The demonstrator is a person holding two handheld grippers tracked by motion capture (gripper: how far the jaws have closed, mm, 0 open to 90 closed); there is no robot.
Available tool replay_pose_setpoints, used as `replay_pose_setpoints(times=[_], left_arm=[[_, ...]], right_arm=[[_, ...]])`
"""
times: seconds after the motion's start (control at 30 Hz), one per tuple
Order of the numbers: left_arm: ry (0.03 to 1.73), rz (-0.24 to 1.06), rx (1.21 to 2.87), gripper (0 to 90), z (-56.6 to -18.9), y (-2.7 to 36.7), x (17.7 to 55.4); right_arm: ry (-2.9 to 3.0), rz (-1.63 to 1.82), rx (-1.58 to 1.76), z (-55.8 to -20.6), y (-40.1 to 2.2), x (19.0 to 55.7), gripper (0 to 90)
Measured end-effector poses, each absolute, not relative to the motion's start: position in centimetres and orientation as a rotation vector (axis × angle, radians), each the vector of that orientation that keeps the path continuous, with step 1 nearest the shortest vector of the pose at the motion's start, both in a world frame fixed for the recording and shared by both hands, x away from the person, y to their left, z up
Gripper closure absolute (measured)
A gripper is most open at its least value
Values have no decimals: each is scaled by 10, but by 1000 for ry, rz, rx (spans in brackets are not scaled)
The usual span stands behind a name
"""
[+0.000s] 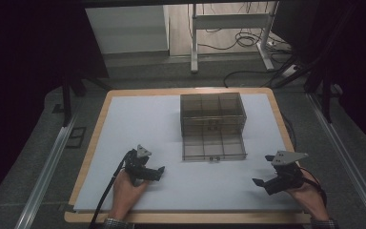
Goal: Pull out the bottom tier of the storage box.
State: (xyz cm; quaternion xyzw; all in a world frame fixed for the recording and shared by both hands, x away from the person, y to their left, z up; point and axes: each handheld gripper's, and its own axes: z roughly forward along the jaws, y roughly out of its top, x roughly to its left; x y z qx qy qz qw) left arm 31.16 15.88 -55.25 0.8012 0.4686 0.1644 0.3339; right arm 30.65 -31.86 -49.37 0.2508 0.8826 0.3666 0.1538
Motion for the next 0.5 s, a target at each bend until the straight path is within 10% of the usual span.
replay_pose_setpoints(times=[0.5], left_arm=[[1223, 430, 2092, 0, -553, 159, 312]], right_arm=[[2521, 1063, 772, -509, -325, 290, 7]])
